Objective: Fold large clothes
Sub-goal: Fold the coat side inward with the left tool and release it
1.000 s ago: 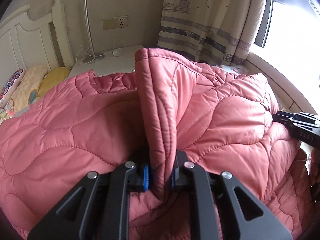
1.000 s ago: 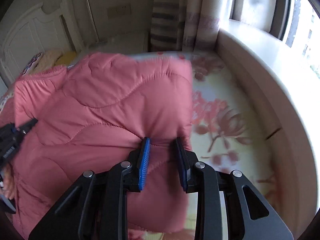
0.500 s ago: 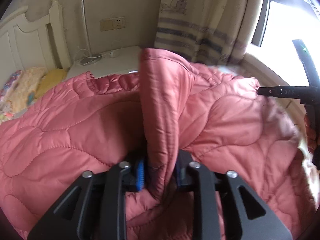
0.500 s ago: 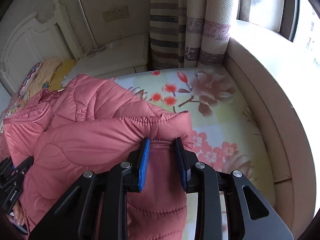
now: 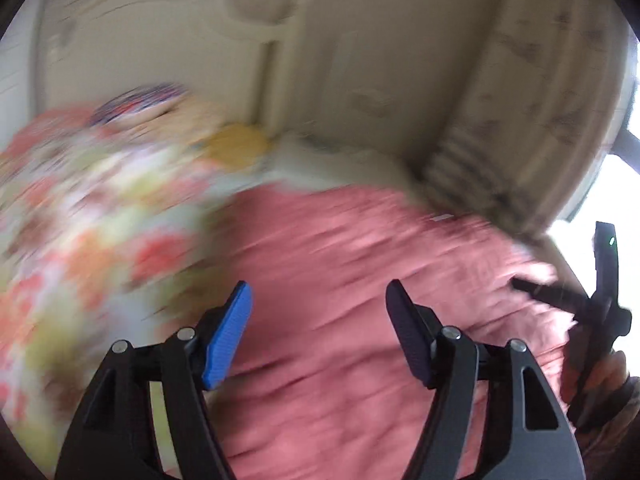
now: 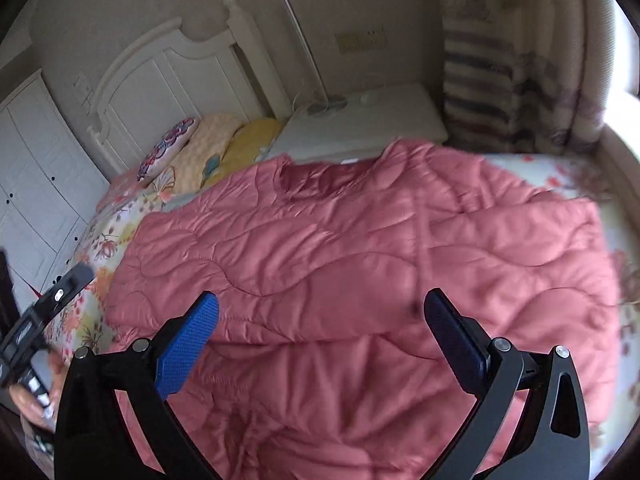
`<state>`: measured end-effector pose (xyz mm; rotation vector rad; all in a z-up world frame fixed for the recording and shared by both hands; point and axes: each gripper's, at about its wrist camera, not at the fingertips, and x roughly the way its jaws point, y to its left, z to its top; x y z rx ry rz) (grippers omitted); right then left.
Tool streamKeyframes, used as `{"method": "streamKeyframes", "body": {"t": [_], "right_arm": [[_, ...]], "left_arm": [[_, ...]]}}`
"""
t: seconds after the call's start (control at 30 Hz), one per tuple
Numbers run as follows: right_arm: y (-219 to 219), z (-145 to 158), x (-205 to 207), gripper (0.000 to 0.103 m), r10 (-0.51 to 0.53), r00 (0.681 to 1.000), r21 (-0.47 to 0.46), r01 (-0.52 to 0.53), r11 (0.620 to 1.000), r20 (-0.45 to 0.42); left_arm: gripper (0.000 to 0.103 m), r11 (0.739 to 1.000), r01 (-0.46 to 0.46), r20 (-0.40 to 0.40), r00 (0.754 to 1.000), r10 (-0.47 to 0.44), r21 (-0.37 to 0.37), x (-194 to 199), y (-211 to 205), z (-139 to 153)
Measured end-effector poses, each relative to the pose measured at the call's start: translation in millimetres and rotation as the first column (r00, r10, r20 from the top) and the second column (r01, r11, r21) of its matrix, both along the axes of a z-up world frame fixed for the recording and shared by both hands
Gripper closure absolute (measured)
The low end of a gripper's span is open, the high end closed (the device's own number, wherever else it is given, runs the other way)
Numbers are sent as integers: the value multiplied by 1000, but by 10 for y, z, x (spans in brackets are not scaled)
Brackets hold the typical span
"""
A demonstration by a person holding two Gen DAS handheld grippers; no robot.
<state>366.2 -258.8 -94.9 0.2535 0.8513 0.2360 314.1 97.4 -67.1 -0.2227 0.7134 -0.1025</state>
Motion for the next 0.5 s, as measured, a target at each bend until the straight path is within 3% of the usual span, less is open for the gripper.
{"method": "streamKeyframes", "body": {"t": [0.1,0.17,0.3,0.33,0.4,0.43,0.47,0.5], "right_arm": [[86,-200,183,8,-124,989,-28,122,992,-77],[34,-172,73,16,-216,975,28,217,976,-45],[-281,-86,-185,13,-454,891,108,449,887,25],[-364,-138,-167,13,-474,880,128,471,873,-9],[-385,-258,-62,12,-435,898,138,440,887,-67],[-356,-286,-5,22,-407,911,137,412,901,-66],[-307,-286,37,50,-365,930,138,367,920,-46],[-287,-283,64,63,-328,944,142,331,933,-42]], "left_arm": [[35,996,-82,-57,995,80,-25,-211,448,-201],[35,994,-112,-62,992,112,3,-335,618,-276],[35,993,-120,-88,989,119,-11,-491,792,-409],[35,994,-111,-91,990,110,-12,-499,773,-432],[35,996,-90,-96,991,90,5,-503,702,-479],[34,997,-77,-93,993,78,18,-514,623,-470],[34,997,-65,-85,994,68,31,-529,581,-466],[34,997,-56,-73,996,60,51,-547,546,-455]]}}
